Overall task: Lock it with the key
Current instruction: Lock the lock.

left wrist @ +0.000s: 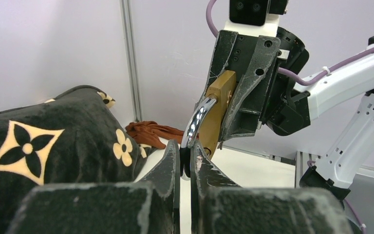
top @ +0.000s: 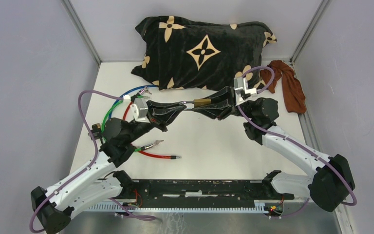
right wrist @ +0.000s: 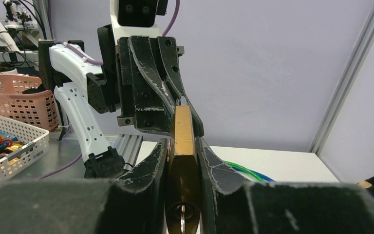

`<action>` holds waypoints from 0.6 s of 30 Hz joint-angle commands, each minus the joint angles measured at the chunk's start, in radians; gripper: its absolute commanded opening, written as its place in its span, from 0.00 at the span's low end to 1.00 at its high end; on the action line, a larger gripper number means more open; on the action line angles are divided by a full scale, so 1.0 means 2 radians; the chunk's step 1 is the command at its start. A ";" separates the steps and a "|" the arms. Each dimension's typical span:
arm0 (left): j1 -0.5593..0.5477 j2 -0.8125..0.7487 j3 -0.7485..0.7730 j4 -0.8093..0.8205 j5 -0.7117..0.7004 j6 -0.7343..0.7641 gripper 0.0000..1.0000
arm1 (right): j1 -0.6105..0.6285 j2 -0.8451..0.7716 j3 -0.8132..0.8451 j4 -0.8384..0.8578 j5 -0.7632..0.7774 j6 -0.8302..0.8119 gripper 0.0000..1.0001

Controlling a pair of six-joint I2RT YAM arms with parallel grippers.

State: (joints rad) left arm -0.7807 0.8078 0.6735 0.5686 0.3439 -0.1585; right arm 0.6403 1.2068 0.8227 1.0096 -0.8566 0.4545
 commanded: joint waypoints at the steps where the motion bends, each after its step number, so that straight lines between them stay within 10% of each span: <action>1: -0.032 0.031 0.016 -0.087 0.244 -0.018 0.02 | 0.060 0.058 0.015 -0.094 -0.008 -0.035 0.00; 18: -0.057 0.052 0.022 -0.071 0.275 -0.025 0.01 | 0.076 0.100 0.036 -0.093 -0.010 -0.042 0.00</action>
State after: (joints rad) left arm -0.7441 0.7982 0.7086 0.5369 0.4480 -0.1337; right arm 0.6655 1.2514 0.8669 1.0359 -0.8883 0.4362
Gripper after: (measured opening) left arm 0.061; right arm 0.259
